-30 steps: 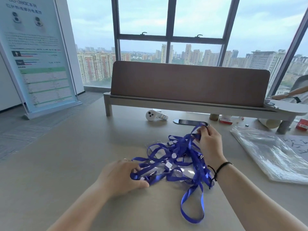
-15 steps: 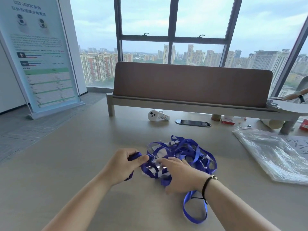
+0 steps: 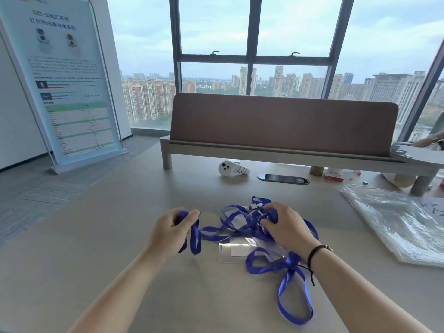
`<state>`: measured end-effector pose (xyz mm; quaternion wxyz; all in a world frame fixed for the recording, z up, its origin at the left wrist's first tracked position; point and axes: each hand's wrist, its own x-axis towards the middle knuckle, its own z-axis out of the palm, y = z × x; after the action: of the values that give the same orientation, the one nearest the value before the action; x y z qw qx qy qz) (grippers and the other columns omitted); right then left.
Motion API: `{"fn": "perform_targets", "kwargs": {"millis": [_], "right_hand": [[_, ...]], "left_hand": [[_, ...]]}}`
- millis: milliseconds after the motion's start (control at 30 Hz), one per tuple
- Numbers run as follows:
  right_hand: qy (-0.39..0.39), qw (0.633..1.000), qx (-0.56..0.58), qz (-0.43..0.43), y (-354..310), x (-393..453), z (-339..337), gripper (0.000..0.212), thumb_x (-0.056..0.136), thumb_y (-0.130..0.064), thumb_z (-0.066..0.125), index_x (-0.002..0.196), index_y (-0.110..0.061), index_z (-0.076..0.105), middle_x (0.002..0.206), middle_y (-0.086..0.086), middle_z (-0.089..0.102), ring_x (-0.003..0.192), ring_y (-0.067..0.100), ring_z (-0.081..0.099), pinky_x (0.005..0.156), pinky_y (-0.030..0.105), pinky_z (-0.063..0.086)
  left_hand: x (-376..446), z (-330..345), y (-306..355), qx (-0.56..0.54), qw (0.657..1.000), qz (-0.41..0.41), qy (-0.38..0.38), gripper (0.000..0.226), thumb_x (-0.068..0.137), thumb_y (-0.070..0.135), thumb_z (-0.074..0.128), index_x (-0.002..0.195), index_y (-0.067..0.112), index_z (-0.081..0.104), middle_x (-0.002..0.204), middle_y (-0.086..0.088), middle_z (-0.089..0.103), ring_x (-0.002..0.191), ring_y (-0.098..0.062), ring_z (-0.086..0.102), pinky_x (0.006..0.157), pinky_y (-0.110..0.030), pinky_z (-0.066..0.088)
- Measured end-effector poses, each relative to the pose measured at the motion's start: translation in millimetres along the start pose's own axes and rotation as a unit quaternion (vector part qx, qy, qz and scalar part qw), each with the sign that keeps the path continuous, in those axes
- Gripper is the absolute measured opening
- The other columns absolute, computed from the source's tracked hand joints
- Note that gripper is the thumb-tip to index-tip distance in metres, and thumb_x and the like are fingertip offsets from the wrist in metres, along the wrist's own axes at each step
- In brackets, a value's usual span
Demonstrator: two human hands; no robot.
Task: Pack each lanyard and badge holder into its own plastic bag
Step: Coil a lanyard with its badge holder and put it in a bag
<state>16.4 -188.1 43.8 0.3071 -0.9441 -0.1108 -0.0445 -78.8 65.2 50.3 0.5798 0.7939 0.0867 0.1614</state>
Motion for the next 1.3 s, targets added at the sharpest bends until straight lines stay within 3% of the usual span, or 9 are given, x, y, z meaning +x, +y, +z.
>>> {"fn": "perform_targets", "kwargs": {"millis": [133, 200, 300, 433, 567, 833, 1033, 1167, 1300], "right_hand": [[-0.031, 0.988, -0.132, -0.072, -1.4, -19.3, -0.6, 0.073, 0.086, -0.058, 0.061, 0.148, -0.039, 0.027, 0.151, -0.004, 0.037, 0.138, 0.022, 0.035, 0.113, 0.04, 0.032], [-0.075, 0.973, -0.157, -0.153, -3.6, -37.8, 7.3, 0.07, 0.084, -0.066, 0.056, 0.146, -0.052, 0.025, 0.158, -0.013, 0.021, 0.148, 0.017, 0.014, 0.122, 0.043, 0.011], [-0.127, 0.951, -0.195, -0.203, 6.0, -57.2, 22.5, 0.049, 0.09, -0.063, 0.049, 0.137, -0.056, 0.038, 0.162, -0.017, 0.01, 0.151, 0.012, -0.005, 0.122, 0.048, -0.007], [-0.082, 0.965, -0.187, -0.161, 32.3, -49.3, 20.2, 0.032, 0.1, -0.054, 0.037, 0.129, -0.053, 0.05, 0.159, -0.014, 0.025, 0.151, 0.013, 0.006, 0.123, 0.045, 0.001], [-0.049, 0.968, -0.19, -0.159, 52.5, -33.0, 9.5, 0.031, 0.103, -0.044, 0.037, 0.126, -0.052, 0.057, 0.153, -0.015, 0.035, 0.146, 0.013, 0.021, 0.12, 0.033, 0.013], [-0.027, 0.964, -0.218, -0.152, 42.8, -8.4, 12.6, 0.034, 0.101, -0.045, 0.038, 0.131, -0.045, 0.054, 0.156, -0.011, 0.034, 0.148, 0.014, 0.02, 0.122, 0.04, 0.011], [-0.11, 0.963, -0.188, -0.162, 2.1, -40.5, 38.3, 0.06, 0.09, -0.068, 0.044, 0.142, -0.038, 0.042, 0.153, -0.018, 0.035, 0.149, 0.009, 0.013, 0.122, 0.048, -0.002], [-0.078, 0.973, -0.171, -0.137, -4.1, -67.6, 41.7, 0.059, 0.09, -0.067, 0.045, 0.141, -0.037, 0.044, 0.149, -0.018, 0.039, 0.146, 0.008, 0.018, 0.123, 0.046, -0.003], [-0.099, 0.972, -0.149, -0.153, -4.3, -97.5, 42.3, 0.062, 0.09, -0.069, 0.042, 0.143, -0.039, 0.04, 0.151, -0.022, 0.035, 0.149, 0.005, 0.012, 0.123, 0.042, -0.004]], "left_hand": [[-1.1, 2.1, 0.8, -0.1, 0.995, -0.019, -0.008, 0.037, 0.091, 0.034, 0.061, 0.096, -0.003, 0.067, 0.092, 0.008, 0.074, 0.074, -0.023, 0.06, 0.069, -0.028, 0.045], [-0.6, 3.7, 1.7, -0.189, 0.98, -0.054, -0.015, 0.029, 0.094, 0.027, 0.057, 0.091, -0.001, 0.065, 0.1, -0.003, 0.077, 0.087, -0.024, 0.068, 0.079, -0.035, 0.047], [-5.5, 8.0, 2.1, -0.268, 0.959, -0.088, -0.016, 0.021, 0.098, 0.013, 0.05, 0.083, 0.0, 0.059, 0.075, -0.016, 0.067, 0.075, -0.034, 0.071, 0.079, -0.04, 0.052], [-13.1, 18.2, -5.0, -0.245, 0.963, -0.112, 0.001, 0.024, 0.095, 0.014, 0.054, 0.072, 0.006, 0.048, 0.06, -0.012, 0.045, 0.042, -0.025, 0.049, 0.059, -0.037, 0.044], [-16.1, 27.8, -14.1, -0.184, 0.979, -0.09, 0.001, 0.029, 0.094, 0.012, 0.058, 0.073, 0.009, 0.038, 0.053, -0.004, 0.03, 0.042, -0.017, 0.02, 0.047, -0.03, 0.017], [-20.3, 50.3, -27.8, -0.023, 1.0, -0.005, -0.018, 0.027, 0.083, 0.005, 0.074, 0.078, 0.012, 0.048, 0.062, 0.009, 0.044, 0.05, 0.0, 0.038, 0.051, -0.012, 0.035], [-20.3, 44.9, -32.5, -0.04, 0.999, -0.019, -0.032, 0.021, 0.076, 0.026, 0.071, 0.083, 0.02, 0.052, 0.061, 0.004, 0.05, 0.053, -0.013, 0.039, 0.052, -0.029, 0.034], [-27.3, 40.2, -27.6, -0.056, 0.997, 0.015, -0.047, 0.015, 0.094, 0.012, 0.063, 0.092, 0.016, 0.049, 0.07, -0.008, 0.065, 0.045, -0.02, 0.044, 0.043, -0.028, 0.036], [-35.1, 31.0, -12.6, -0.019, 0.993, 0.102, -0.059, 0.01, 0.098, 0.014, 0.06, 0.097, 0.019, 0.051, 0.079, -0.003, 0.071, 0.042, -0.014, 0.05, 0.046, -0.023, 0.042]]}}
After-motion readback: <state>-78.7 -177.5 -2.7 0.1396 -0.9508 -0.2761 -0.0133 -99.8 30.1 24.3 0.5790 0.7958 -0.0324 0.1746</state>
